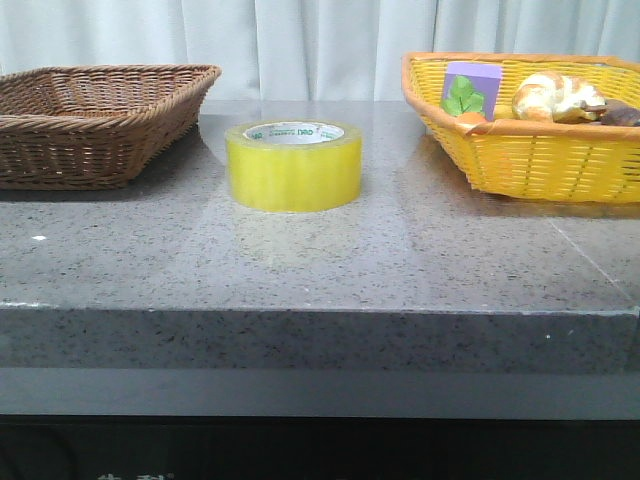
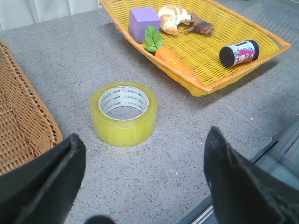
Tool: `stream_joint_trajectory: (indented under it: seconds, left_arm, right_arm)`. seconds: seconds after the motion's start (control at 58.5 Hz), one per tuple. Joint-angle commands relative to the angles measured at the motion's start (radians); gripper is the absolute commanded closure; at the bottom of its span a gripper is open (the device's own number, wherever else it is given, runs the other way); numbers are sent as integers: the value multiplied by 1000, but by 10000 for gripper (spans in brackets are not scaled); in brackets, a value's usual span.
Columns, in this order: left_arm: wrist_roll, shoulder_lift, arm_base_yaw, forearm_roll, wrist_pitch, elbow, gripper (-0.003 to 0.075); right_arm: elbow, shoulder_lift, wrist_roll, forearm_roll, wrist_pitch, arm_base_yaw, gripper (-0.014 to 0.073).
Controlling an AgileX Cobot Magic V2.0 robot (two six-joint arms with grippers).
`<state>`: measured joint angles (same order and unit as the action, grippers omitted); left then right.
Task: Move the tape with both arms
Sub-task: 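Open the right gripper and withdraw it from the tape roll, then lower the left gripper onto the tape roll and grasp its rim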
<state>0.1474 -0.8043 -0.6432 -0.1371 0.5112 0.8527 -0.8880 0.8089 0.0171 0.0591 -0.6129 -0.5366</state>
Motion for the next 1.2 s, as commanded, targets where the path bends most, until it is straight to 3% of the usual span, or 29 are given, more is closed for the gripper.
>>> stream_joint_trajectory:
  seconds: [0.0,0.171,0.411,0.684,0.941,1.18]
  left_arm:
    - [-3,9,-9,-5,-66,35,195]
    - [-3,4,-9,-5,-66,35,195]
    - [-3,-15,-9,24,-49,69,188]
    - [7,-255,-9,184,224,339,141]
    - [151,-554,-9,175,445,612,143]
    - [259,-781,-9,48,515,809,143]
  right_arm:
    - [37,-86,-2,5,97,3,174]
    - [110,-203,-2,5,104,3,174]
    - [115,-217,-2,5,89,3,174]
    - [115,-217,-2,5,89,3,174]
    - [115,-217,-1,5,89,3,174]
    - [115,-217,-1,5,89,3,174]
